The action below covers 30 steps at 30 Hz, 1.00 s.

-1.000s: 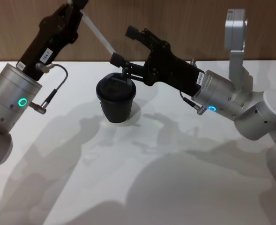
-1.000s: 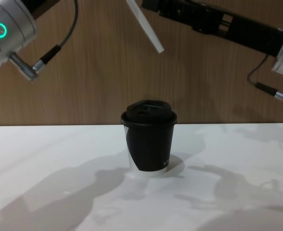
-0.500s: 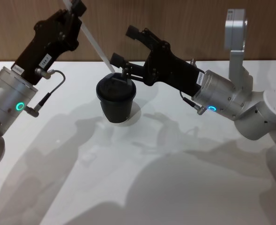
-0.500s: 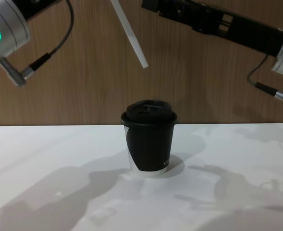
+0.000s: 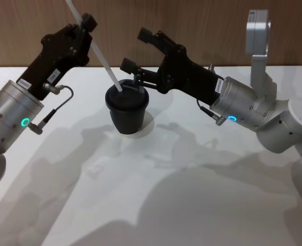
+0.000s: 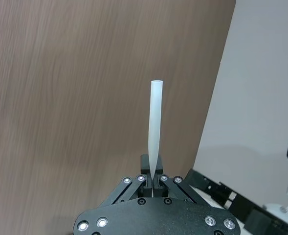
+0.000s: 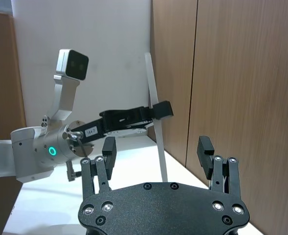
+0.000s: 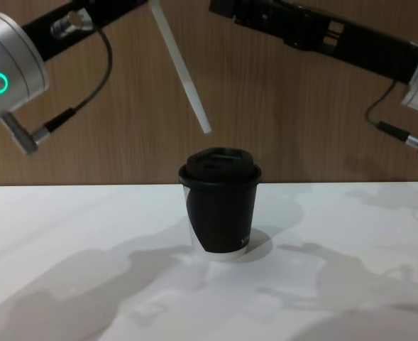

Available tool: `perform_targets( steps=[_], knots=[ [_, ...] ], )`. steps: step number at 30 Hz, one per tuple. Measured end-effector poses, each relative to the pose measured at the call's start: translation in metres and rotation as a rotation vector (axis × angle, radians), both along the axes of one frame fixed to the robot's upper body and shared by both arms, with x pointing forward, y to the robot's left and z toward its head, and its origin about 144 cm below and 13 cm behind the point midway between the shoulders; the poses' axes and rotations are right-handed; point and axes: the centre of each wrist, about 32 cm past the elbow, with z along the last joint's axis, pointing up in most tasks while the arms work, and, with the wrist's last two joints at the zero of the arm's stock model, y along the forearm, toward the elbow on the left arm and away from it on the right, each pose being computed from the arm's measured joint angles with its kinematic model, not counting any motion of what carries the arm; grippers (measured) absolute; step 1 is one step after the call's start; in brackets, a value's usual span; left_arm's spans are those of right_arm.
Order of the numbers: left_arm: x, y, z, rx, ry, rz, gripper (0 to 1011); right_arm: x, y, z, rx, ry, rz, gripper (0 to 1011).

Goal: Pick up the straw with one hand, pass it to the other hand, and insert it into the cup.

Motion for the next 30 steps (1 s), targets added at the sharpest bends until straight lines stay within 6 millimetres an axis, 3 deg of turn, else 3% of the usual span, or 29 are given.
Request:
perform_targets(
  steps=[30],
  knots=[
    [0.016,-0.003,-0.011,0.044,0.035,0.000,13,0.000,0.000,0.000,0.000,0.000,0.000,1001]
  ],
)
